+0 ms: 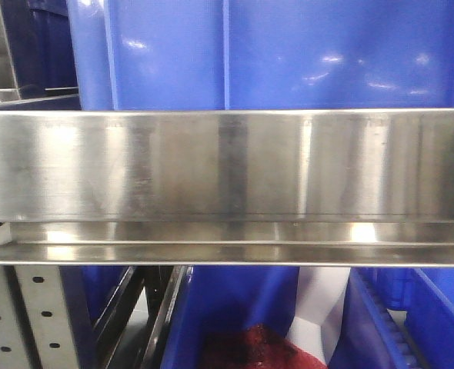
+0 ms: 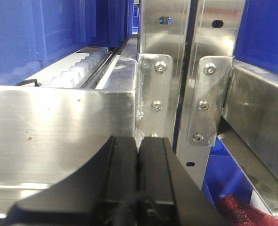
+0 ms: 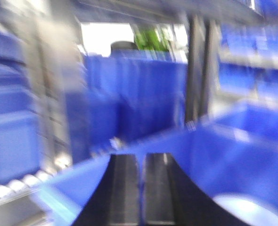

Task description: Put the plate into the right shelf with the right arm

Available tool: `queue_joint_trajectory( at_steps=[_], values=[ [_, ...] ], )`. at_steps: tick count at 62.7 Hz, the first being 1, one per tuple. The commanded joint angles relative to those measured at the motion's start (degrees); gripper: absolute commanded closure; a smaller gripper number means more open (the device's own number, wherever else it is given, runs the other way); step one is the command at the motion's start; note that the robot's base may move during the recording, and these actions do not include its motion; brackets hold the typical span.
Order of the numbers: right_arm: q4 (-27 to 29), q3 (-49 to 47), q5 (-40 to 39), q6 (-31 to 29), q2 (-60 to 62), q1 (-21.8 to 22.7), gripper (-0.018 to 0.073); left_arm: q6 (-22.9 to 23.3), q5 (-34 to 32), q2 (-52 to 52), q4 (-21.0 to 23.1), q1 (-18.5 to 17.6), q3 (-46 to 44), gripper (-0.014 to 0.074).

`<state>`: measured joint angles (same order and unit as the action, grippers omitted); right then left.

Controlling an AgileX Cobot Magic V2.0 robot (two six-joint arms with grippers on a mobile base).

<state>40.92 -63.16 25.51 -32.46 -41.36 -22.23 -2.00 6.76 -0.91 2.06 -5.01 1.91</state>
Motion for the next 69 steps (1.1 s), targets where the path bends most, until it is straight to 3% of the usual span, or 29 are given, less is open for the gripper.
queue_joint_trajectory(
  at_steps=[1, 39, 52, 62, 69],
  values=[
    [0.5, -1.2, -2.6, 0.1, 2.1, 0.2, 0.0495, 0.2, -5.0, -0.4, 0.3, -0.3, 0.5, 0.0643],
    [0.1, -1.2, -3.9, -0.1, 3.0, 0.2, 0.0495, 0.2, -5.0, -0.4, 0.3, -0.3, 0.5, 0.0643],
    [-8.7, 3.7, -12.7, 3.2, 3.8, 1.5, 0.0505, 0.2, -5.0, -0.4, 0.3, -0.3, 0.5, 0.0643],
    [-14.6, 11.8, -17.4, 12.1, 8.0, 7.0, 0.0505, 0.2, -5.0, -0.4, 0.3, -0.3, 0.5, 0.0643],
    [-22.7, 17.2, -18.4, 18.7, 12.1, 11.1, 0.0505, 0.2, -5.0, -0.4, 0.3, -0.3, 0.5, 0.0643]
  ],
)
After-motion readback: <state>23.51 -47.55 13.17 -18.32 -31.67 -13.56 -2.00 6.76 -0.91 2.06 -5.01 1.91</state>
